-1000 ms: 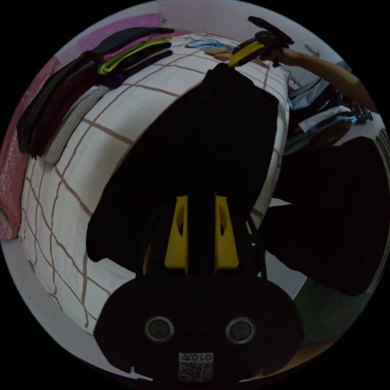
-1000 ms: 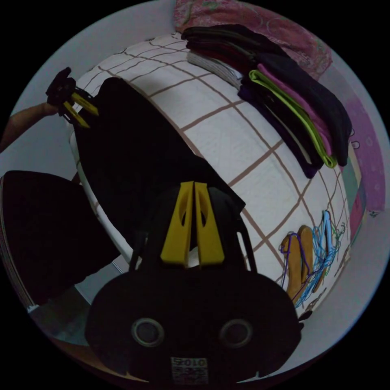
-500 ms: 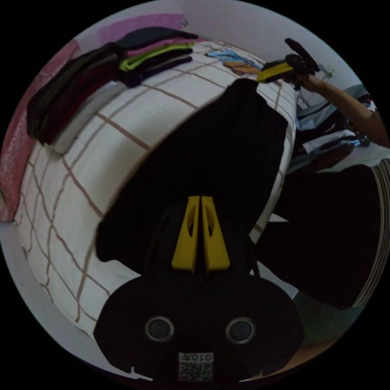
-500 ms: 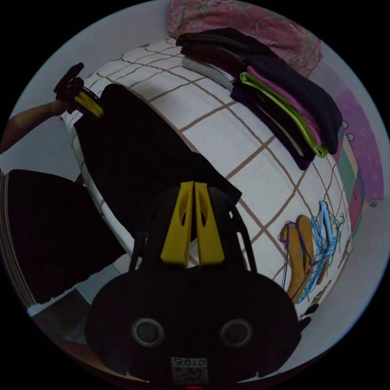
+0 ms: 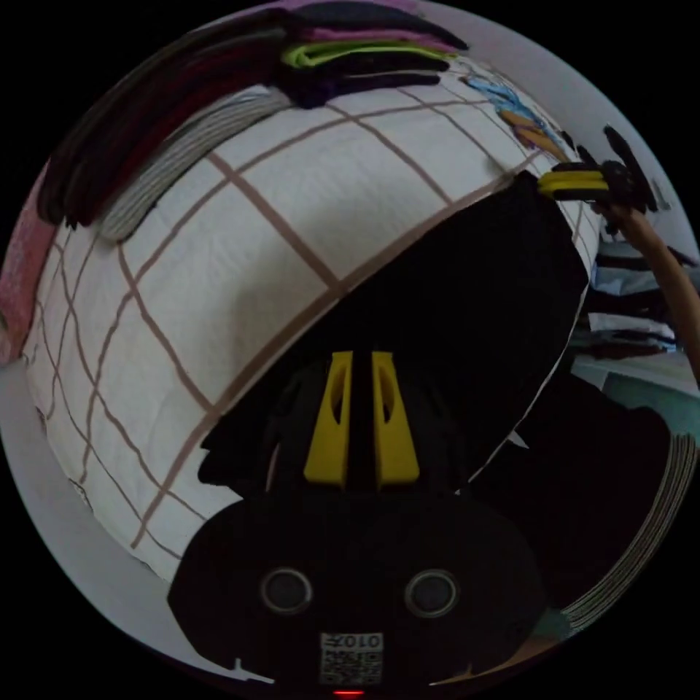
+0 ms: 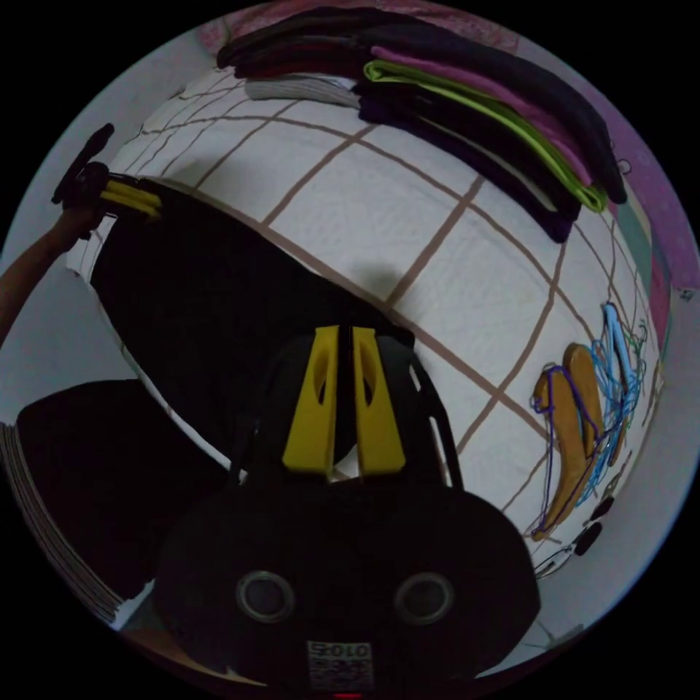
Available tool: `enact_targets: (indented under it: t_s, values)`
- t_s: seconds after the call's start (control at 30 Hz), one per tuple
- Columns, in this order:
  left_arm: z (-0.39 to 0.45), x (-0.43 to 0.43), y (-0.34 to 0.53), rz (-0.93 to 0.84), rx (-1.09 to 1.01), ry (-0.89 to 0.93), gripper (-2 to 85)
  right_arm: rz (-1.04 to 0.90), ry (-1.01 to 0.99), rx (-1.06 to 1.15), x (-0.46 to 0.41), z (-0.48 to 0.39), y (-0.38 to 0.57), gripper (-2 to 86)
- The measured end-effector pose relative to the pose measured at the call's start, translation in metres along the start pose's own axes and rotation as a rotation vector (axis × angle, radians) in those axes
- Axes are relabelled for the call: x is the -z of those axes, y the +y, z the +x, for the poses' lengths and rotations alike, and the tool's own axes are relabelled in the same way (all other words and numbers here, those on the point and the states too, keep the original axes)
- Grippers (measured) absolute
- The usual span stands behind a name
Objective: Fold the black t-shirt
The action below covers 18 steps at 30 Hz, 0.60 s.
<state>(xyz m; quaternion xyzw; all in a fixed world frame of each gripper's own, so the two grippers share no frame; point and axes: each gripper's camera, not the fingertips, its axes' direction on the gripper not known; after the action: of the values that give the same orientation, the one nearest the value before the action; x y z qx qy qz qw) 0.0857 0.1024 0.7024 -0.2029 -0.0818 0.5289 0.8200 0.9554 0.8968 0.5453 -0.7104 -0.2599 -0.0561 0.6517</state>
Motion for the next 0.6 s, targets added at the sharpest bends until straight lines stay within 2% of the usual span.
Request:
enact_targets:
  t_s: [0.1,0.17,0.27,0.33,0.47,0.6]
  values:
    - [-0.012,0.013,0.031,0.136,0.084,-0.008,6.1,0.098,0.022,-0.08,-0.001,0.02,0.022,4.3]
    - [-0.025,0.037,0.072,0.337,0.215,-0.037,7.4,0.185,0.06,-0.164,0.004,0.035,0.042,4.2]
    - [-0.041,0.055,0.138,0.502,0.411,-0.038,8.6,0.266,0.045,-0.299,0.004,0.059,0.082,4.2]
    - [-0.048,0.048,0.176,0.487,0.482,0.0,9.2,0.232,-0.035,-0.334,-0.012,0.072,0.113,4.4]
    - [-0.051,0.0,0.255,0.288,0.55,0.055,10.3,0.157,-0.168,-0.377,-0.048,0.079,0.154,4.9]
    - [-0.052,-0.03,0.305,0.222,0.626,0.111,11.3,0.083,-0.289,-0.432,-0.086,0.081,0.184,6.2]
